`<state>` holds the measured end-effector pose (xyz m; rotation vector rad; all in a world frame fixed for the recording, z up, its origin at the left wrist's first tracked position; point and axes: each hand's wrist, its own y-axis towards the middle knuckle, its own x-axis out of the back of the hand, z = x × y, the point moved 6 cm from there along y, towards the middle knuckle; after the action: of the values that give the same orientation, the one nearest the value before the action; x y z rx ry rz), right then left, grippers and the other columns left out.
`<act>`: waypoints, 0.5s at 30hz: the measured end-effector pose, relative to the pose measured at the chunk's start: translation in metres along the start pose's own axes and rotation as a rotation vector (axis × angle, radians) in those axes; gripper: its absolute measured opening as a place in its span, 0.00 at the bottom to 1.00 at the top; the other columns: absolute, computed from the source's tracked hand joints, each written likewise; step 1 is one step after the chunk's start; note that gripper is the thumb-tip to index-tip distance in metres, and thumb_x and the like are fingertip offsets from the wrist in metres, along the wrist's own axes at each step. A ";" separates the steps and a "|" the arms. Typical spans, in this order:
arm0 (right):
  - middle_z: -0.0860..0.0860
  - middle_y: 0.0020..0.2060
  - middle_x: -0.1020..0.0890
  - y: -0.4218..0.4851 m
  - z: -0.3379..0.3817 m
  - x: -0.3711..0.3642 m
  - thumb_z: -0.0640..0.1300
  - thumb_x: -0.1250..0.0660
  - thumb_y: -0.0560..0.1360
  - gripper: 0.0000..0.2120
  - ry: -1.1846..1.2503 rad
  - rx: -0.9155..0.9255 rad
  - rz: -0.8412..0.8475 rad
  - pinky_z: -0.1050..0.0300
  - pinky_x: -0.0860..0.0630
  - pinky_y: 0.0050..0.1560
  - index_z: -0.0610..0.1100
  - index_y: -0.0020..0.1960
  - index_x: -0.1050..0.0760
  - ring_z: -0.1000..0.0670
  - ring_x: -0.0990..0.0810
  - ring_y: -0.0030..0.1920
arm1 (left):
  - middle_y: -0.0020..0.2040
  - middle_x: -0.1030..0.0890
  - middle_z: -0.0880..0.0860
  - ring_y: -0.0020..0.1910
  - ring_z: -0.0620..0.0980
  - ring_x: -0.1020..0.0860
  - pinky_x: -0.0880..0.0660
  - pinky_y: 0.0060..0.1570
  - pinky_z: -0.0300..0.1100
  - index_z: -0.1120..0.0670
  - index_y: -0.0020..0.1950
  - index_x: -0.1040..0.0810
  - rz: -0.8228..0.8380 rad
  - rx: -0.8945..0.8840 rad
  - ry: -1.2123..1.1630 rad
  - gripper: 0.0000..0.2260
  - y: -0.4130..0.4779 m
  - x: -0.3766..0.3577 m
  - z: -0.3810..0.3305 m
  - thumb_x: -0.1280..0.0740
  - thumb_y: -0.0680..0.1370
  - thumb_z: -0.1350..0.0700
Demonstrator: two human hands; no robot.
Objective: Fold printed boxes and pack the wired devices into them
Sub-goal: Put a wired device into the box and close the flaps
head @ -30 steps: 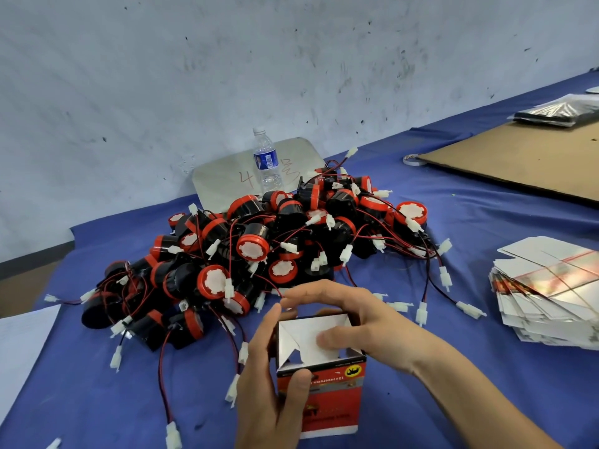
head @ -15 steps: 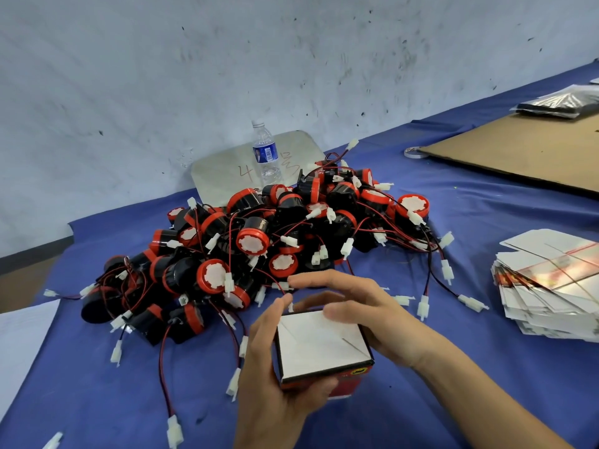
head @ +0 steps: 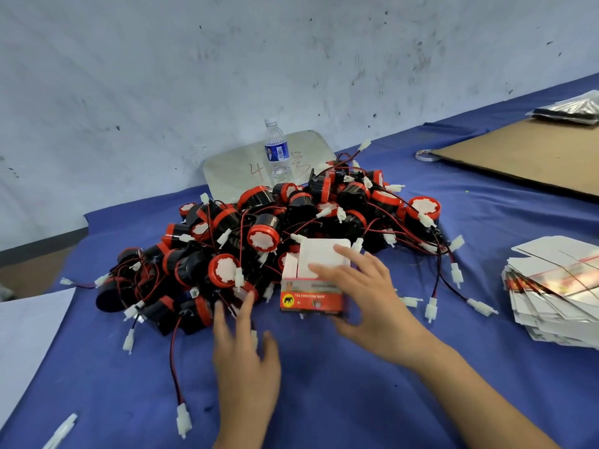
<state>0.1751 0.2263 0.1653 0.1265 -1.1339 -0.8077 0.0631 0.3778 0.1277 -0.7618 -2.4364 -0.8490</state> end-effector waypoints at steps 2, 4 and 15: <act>0.62 0.62 0.27 -0.002 -0.005 -0.018 0.60 0.28 0.69 0.32 -0.089 -0.004 0.171 0.46 0.63 0.75 0.56 0.70 0.32 0.66 0.59 0.73 | 0.79 0.46 0.55 0.69 0.57 0.31 0.30 0.56 0.43 0.46 0.74 0.34 0.071 0.187 0.066 0.25 0.003 -0.004 0.021 0.35 0.78 0.61; 0.63 0.59 0.26 -0.003 -0.001 -0.020 0.69 0.31 0.65 0.31 0.030 0.021 0.141 0.44 0.63 0.75 0.55 0.63 0.26 0.64 0.52 0.75 | 0.72 0.30 0.59 0.65 0.60 0.28 0.29 0.60 0.49 0.55 0.68 0.25 0.105 0.155 0.171 0.18 0.008 -0.006 0.031 0.35 0.78 0.62; 0.58 0.56 0.21 -0.003 0.011 -0.005 0.59 0.33 0.73 0.18 0.253 0.031 -0.118 0.49 0.52 0.77 0.50 0.57 0.22 0.63 0.39 0.71 | 0.58 0.24 0.36 0.60 0.32 0.28 0.31 0.55 0.25 0.42 0.57 0.22 -0.241 -0.080 -0.307 0.14 -0.001 0.025 -0.015 0.35 0.79 0.61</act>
<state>0.1632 0.2304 0.1647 0.3148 -0.9062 -0.8525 0.0470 0.3762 0.1522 -0.6771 -2.8250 -0.9860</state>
